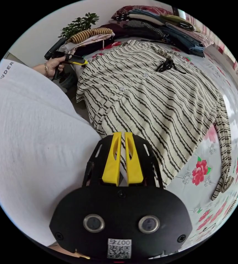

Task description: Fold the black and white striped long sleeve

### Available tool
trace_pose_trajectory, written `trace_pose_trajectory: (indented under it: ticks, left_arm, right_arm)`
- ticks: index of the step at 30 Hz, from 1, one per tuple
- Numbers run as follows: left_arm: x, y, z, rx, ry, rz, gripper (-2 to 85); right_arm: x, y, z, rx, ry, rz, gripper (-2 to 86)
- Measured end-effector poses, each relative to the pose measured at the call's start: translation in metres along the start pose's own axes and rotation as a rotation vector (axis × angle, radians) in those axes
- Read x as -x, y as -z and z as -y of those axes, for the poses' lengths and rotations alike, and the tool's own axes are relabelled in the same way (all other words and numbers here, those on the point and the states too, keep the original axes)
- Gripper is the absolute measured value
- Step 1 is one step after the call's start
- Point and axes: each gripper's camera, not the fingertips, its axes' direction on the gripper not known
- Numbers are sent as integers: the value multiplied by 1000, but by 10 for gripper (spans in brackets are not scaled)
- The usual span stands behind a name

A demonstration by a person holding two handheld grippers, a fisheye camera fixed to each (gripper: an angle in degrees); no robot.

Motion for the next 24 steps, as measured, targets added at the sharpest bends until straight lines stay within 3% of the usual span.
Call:
trace_pose_trajectory:
  ticks: [4,12,19,24]
  left_arm:
    - [7,-3,14,8,20,81,21]
    - [46,63,-22,-241,225,155,-9]
    - [45,72,-39,-267,256,90,-10]
    - [11,59,-12,-240,109,66,-10]
  right_arm:
    - [-29,13,-28,-84,-115,-45,6]
    - [-98,25,-27,-261,-226,-50,27]
    - [-162,6,53,-400,-253,91,45]
    - [-209,-33,128,-409,-264,174,55]
